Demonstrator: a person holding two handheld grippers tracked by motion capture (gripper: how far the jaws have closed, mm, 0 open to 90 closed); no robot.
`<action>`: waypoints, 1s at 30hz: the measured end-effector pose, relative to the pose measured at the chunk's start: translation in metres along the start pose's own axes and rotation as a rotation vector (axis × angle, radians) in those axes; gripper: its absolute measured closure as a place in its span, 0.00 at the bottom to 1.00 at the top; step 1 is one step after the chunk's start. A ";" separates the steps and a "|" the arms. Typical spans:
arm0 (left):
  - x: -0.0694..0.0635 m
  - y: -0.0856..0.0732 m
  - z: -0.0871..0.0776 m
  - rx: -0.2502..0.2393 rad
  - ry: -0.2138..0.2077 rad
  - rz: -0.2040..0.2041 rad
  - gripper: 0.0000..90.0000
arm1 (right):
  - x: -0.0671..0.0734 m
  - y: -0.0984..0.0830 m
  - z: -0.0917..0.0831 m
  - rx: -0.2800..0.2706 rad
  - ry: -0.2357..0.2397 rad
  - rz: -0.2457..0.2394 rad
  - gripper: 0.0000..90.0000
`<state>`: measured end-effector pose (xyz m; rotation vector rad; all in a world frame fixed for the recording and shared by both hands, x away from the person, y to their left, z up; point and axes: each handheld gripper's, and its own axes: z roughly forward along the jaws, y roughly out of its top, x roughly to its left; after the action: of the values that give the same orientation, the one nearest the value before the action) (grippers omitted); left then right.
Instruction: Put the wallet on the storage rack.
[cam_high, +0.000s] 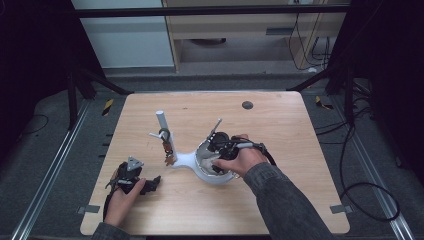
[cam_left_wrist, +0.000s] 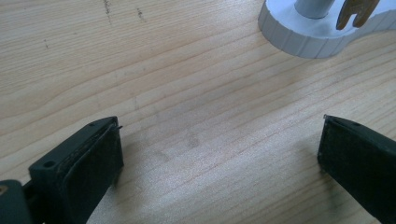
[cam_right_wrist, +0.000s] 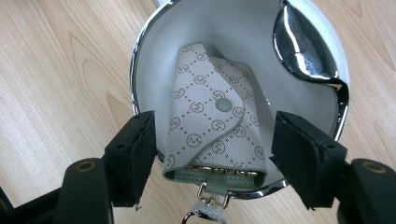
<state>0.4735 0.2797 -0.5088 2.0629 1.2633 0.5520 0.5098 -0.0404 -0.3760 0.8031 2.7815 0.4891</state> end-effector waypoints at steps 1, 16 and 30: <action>0.000 0.000 0.000 0.000 0.000 0.000 0.00 | 0.000 0.000 -0.001 -0.003 0.002 0.001 0.35; 0.000 0.000 0.000 0.000 0.000 0.000 0.00 | 0.001 -0.010 -0.013 -0.040 0.005 0.015 0.35; 0.000 0.000 0.000 0.000 0.000 -0.002 0.00 | 0.000 -0.020 -0.025 -0.089 0.003 0.031 0.33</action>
<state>0.4734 0.2796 -0.5089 2.0612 1.2652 0.5508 0.4931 -0.0630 -0.3603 0.8267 2.7320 0.6158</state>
